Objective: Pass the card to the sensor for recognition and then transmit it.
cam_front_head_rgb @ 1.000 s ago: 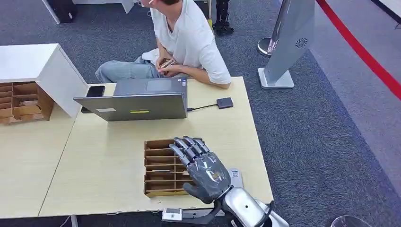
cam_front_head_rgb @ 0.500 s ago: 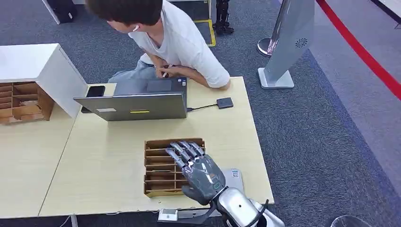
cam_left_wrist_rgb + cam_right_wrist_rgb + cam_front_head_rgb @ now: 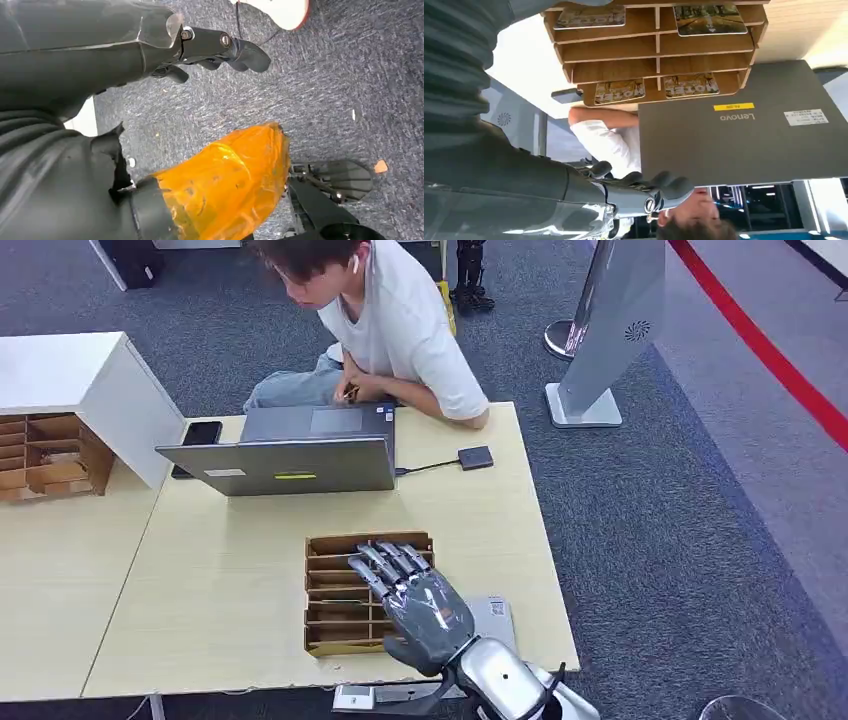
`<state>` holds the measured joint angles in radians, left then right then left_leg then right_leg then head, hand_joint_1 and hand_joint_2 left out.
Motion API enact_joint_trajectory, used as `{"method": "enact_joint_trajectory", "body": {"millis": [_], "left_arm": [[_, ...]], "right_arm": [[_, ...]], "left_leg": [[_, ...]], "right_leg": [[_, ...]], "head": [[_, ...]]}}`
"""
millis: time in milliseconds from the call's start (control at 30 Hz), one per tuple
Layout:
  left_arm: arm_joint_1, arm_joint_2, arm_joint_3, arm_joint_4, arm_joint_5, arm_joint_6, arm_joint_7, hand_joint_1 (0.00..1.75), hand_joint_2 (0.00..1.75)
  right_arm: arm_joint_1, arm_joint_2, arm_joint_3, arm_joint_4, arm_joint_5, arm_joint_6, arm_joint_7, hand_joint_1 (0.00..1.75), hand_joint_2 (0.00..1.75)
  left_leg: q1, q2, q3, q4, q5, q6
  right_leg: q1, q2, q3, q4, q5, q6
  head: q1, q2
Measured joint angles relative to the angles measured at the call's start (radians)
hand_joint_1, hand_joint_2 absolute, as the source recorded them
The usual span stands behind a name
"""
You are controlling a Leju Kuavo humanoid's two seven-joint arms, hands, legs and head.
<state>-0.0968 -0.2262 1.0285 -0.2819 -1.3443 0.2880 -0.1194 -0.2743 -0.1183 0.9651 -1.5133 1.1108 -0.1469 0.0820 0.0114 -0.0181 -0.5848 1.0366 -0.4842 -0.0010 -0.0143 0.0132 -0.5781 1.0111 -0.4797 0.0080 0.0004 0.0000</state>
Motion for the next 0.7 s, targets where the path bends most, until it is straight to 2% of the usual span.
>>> {"method": "enact_joint_trajectory", "body": {"millis": [200, 267, 367, 467, 500, 533, 700], "left_arm": [[0.000, 0.000, -0.011, 0.008, 0.008, 0.011, -0.004, 0.00, 0.00], [0.000, 0.000, -0.011, 0.008, 0.010, 0.013, -0.006, 0.00, 0.00], [0.000, 0.000, -0.011, 0.008, 0.011, 0.013, -0.006, 0.00, 0.00], [0.000, 0.000, -0.011, 0.009, 0.011, 0.013, -0.006, 0.00, 0.00], [0.000, 0.000, -0.012, 0.010, 0.011, 0.013, -0.006, 0.00, 0.00], [0.000, 0.000, -0.012, 0.013, 0.011, 0.013, -0.006, 0.00, 0.00], [-0.001, 0.000, -0.014, 0.015, 0.015, 0.014, -0.008, 0.00, 0.00]], "right_arm": [[0.000, 0.000, 0.004, 0.002, -0.008, 0.000, -0.003, 0.12, 1.75], [0.000, 0.000, 0.005, 0.002, -0.009, 0.000, -0.003, 0.26, 1.75], [0.000, 0.000, 0.006, 0.002, -0.011, 0.000, -0.003, 0.26, 1.75], [0.000, 0.000, 0.006, 0.002, -0.013, 0.000, -0.002, 0.37, 1.75], [0.000, 0.000, 0.006, 0.003, -0.016, 0.000, -0.002, 0.63, 1.75], [0.000, 0.000, 0.006, 0.003, -0.018, 0.000, -0.002, 0.70, 1.75], [0.000, 0.000, 0.006, 0.015, -0.024, 0.002, -0.002, 0.65, 1.75]], "left_leg": [[0.000, 0.000, 0.000, 0.000, 0.000, 0.000], [0.000, 0.000, 0.000, 0.000, 0.000, 0.000], [0.000, 0.000, 0.000, 0.000, 0.000, 0.000], [0.000, 0.000, 0.000, 0.000, 0.000, 0.000], [0.000, 0.000, 0.000, 0.000, 0.000, 0.000], [0.000, 0.000, 0.000, 0.000, 0.000, 0.000], [0.000, 0.000, 0.000, 0.000, 0.000, 0.000]], "right_leg": [[0.000, 0.000, 0.000, 0.000, 0.000, 0.000], [0.000, 0.000, 0.000, 0.000, 0.000, 0.000], [0.000, 0.000, 0.000, 0.000, 0.000, 0.000], [0.000, 0.000, 0.000, 0.000, 0.000, 0.000], [0.000, 0.000, 0.000, 0.000, 0.000, 0.000], [0.000, 0.000, 0.000, 0.000, 0.000, 0.000], [0.000, 0.000, 0.000, 0.000, 0.000, 0.000]], "head": [[0.000, 0.000], [0.000, 0.000], [0.000, 0.000], [0.000, 0.000], [0.000, 0.000], [0.000, 0.000], [0.000, 0.000]]}}
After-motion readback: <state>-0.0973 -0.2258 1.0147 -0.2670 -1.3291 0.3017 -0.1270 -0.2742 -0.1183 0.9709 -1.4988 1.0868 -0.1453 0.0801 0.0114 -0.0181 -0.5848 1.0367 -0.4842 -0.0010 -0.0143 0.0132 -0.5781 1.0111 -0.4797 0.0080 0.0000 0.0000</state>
